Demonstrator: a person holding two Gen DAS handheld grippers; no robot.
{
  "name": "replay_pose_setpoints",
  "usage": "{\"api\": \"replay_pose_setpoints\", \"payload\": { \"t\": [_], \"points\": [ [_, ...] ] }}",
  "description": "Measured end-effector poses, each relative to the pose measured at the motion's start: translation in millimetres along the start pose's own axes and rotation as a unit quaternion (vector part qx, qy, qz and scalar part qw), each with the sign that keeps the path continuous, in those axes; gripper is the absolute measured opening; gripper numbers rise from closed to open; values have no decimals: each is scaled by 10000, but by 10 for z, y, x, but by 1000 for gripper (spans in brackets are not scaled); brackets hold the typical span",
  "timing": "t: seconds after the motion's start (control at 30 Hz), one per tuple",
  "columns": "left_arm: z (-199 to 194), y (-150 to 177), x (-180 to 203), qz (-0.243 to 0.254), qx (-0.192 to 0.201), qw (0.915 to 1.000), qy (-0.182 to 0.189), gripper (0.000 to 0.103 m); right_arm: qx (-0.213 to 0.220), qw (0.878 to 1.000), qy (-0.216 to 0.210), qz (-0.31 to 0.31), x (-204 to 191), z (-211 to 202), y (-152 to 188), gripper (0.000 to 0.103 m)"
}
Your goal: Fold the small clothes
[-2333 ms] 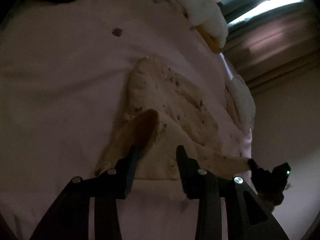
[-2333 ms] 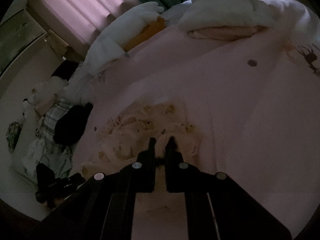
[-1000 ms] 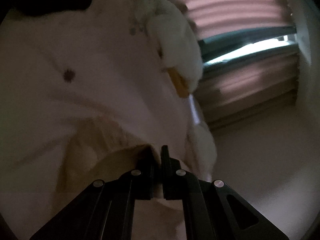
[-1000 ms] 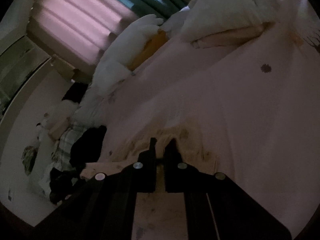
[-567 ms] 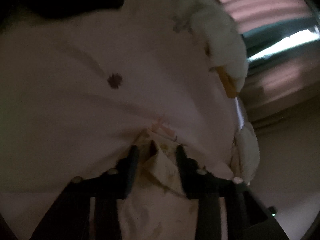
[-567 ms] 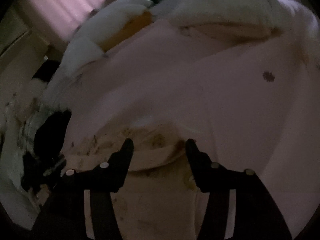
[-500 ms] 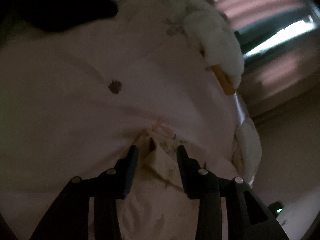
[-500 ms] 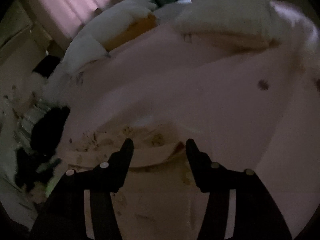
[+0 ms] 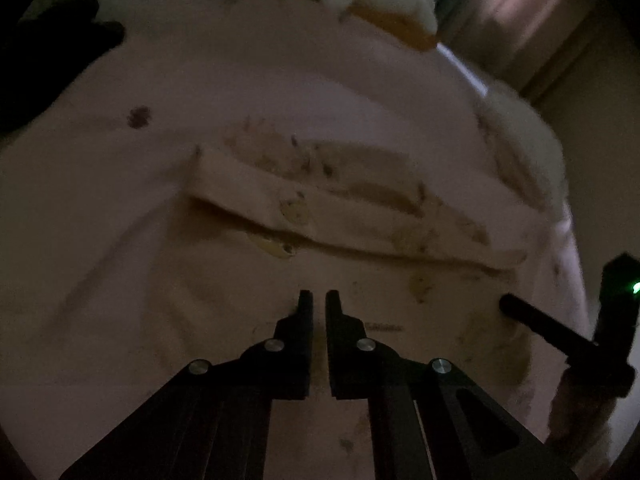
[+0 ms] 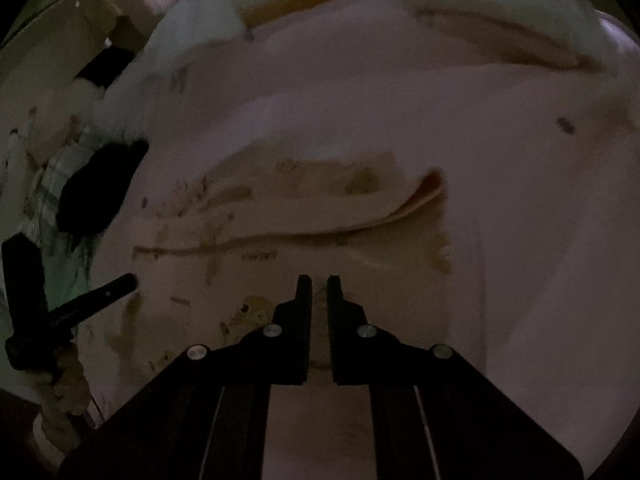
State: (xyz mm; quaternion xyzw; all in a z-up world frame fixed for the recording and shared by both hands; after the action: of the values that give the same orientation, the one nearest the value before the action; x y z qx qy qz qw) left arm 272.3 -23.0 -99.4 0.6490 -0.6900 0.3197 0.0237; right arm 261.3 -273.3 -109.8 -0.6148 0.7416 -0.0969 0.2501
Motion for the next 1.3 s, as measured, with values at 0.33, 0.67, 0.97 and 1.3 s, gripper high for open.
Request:
{"api": "replay_pose_setpoints", "payload": {
  "t": [0.33,0.67,0.97,1.3],
  "points": [
    [-91,-930,-144,-753,1179,9900,169,6,392,9970,230,621,-41,356,-793,12],
    [-1012,146,-326,-467,811,9954,185,58,614,9971,-316,311,122,-684,42,53],
    [-1014,899,-681,-1773,334,9732,1424,65,134,9862,-604,1535,497,-757,1130,69],
    [-564,659,-753,-2549,397,9434,2084,69,-135,9459,-1648,2793,514,-261,1235,74]
  ]
}}
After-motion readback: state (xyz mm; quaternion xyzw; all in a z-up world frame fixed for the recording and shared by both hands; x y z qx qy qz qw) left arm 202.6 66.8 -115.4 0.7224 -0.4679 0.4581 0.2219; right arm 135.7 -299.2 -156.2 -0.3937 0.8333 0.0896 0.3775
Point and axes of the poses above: each gripper's, at about its wrist camera, not at the fingertips, and z roughly the way its jaws point, x to its right, y to its underside, the point moved 3 cm from there along z, roughly the way its jaws point, and after that the axes turned 7 degrees about y, right-handed, at the moved point
